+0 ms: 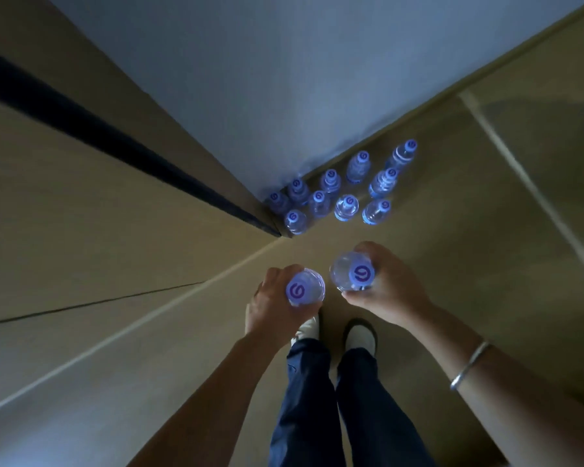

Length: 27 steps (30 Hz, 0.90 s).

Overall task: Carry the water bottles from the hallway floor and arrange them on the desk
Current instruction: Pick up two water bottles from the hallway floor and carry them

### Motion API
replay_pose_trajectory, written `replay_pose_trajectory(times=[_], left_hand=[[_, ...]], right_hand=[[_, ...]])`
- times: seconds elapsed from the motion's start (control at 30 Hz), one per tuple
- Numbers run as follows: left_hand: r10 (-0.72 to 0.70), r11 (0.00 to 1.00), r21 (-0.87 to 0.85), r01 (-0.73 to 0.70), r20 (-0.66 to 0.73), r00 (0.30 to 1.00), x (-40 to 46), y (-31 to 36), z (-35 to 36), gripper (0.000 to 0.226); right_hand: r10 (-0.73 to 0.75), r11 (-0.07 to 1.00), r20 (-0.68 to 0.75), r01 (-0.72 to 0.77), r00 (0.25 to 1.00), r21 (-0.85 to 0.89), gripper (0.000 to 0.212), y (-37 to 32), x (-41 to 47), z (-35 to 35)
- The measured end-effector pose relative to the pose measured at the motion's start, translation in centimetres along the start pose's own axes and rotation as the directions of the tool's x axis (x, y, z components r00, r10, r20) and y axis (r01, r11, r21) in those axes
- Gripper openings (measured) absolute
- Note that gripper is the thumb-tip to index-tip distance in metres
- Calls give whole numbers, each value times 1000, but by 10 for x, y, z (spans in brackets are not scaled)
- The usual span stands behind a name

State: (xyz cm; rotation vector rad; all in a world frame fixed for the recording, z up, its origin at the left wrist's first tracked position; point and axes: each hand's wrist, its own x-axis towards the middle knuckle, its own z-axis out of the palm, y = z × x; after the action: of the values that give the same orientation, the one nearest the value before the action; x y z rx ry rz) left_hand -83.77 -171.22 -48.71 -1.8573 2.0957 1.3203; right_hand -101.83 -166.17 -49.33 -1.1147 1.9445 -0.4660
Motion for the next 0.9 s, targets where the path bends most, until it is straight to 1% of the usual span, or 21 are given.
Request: replay_pose_trajectory(times=[0.13,0.27,0.37,0.47,0.53,0.57,0.63,0.7,0.77,0.8,0.9], left_hand=[[10,1000,-9,-11,-98,995,-56,25,-60,56],[-6,997,-71,-12,-249,968,-118,37,-116,54],[-74,983,-184,2,-385,920,-171,38,-151,48],[-167,964,-265,36,-490,856,-226,31,-175,48],[-211,956,-287,58,-540,815,-264,25,-188,50],[-234,952,-299,68,-566,790,-284,21,-194,51],[-282,940,-331,82,-619,733,-320,12,-205,50],[-342,922,-377,93,-674,655,-358,0,-214,43],[-407,899,-421,117,-710,574,-396,-12,-221,35],[-441,887,-442,137,-721,534,-416,-18,-224,33],[-532,846,-493,205,-748,396,-473,-38,-230,30]], right_hand=[[-147,987,33,149,989,-53,52,-70,-39,-30],[-291,957,34,291,956,-4,42,-139,-80,-57],[-425,904,9,424,905,58,40,-186,-109,-67],[-520,854,7,520,854,12,38,-232,-139,-67],[-586,810,41,587,809,-1,33,-261,-160,-63],[-628,777,65,629,775,-2,29,-276,-172,-60],[-690,719,127,695,712,12,27,-304,-197,-53],[-739,663,182,748,648,31,28,-328,-224,-41],[-761,631,235,774,605,55,27,-345,-252,-25],[-774,612,259,788,578,70,29,-353,-267,-15],[-809,531,359,841,466,104,41,-376,-310,14]])
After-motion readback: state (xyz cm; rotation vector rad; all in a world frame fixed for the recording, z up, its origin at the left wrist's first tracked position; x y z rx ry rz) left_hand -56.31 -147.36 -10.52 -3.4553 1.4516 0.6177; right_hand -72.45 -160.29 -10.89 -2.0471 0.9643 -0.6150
